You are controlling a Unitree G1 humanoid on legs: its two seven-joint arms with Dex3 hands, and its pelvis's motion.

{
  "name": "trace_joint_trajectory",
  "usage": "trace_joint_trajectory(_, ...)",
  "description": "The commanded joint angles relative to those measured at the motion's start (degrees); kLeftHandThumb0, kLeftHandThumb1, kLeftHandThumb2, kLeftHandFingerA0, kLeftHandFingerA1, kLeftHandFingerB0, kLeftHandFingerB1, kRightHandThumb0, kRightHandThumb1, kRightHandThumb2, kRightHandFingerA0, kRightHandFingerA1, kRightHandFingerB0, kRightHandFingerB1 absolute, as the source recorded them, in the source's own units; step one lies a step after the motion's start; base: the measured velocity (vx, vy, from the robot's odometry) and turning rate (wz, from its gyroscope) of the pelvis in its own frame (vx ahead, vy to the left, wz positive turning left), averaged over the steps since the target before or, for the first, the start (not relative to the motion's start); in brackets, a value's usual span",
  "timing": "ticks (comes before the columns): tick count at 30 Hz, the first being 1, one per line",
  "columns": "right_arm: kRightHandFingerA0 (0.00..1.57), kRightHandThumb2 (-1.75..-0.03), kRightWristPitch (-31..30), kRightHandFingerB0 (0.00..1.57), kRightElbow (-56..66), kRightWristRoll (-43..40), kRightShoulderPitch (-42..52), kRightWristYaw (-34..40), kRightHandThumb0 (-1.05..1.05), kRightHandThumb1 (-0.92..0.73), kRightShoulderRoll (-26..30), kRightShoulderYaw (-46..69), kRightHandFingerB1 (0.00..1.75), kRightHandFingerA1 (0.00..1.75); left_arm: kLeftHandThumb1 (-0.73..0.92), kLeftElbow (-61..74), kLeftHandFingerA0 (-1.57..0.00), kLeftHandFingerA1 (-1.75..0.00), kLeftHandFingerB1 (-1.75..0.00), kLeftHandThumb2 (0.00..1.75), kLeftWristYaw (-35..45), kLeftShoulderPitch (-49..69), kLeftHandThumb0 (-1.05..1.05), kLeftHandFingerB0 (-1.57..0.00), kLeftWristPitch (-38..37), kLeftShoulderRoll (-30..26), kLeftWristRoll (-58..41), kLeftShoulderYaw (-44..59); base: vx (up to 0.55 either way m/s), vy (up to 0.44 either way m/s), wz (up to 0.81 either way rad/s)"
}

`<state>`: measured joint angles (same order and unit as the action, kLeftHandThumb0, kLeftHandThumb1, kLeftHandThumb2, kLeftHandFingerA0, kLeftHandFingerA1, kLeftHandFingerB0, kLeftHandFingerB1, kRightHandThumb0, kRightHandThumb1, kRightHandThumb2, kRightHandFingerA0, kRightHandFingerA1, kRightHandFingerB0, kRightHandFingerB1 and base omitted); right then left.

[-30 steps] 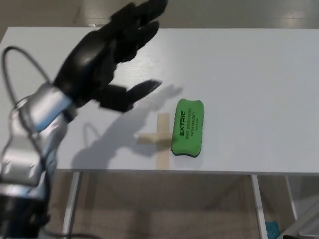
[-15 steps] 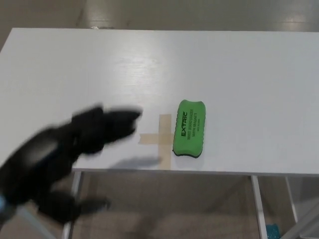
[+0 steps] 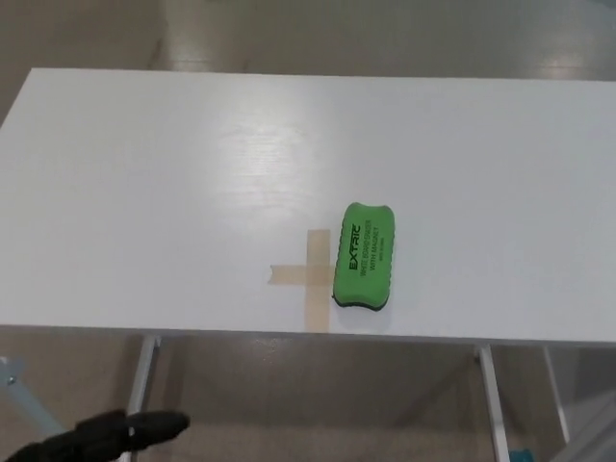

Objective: Use the left hand to press on the green eraser and wipe the desk from center to the left and then back to center.

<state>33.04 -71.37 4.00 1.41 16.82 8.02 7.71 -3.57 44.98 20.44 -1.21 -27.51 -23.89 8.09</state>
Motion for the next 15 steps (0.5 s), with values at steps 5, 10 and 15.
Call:
trace_joint_trajectory(5, 0.59, -0.63, -0.67, 0.69, 0.33, -0.21, 0.17, -0.57, -0.37, -0.76, -0.33, -0.05, 0.44, 0.53, 0.53, -43.41, -0.55, -0.43, -0.35, 0.56, -25.09, -15.09, -0.29, -0.46, -4.17, 4.47, 11.36, 1.80, 0.00, 0.000, 0.00)
trace_joint_trajectory(10, 0.57, -0.63, -1.25, 0.69, 0.82, -2.23, -2.11, -1.98, -0.37, -0.76, -0.90, 1.39, 0.46, 0.52, 0.65, -55.84, -0.69, -0.43, -0.37, 0.59, -35.64, -21.63, -0.33, -0.53, -1.38, 2.34, 16.73, -2.17, 0.00, 0.000, 0.00)
trace_joint_trajectory(15, 0.57, -0.63, -0.02, 0.68, 0.81, -2.69, -3.68, -2.20, -0.36, -0.75, -0.99, 1.94, 0.46, 0.50, 0.68, -60.13, -0.74, -0.44, -0.38, 0.60, -34.37, -25.15, -0.33, -0.60, 0.25, 1.77, 15.50, -2.09, 0.00, 0.000, 0.00)
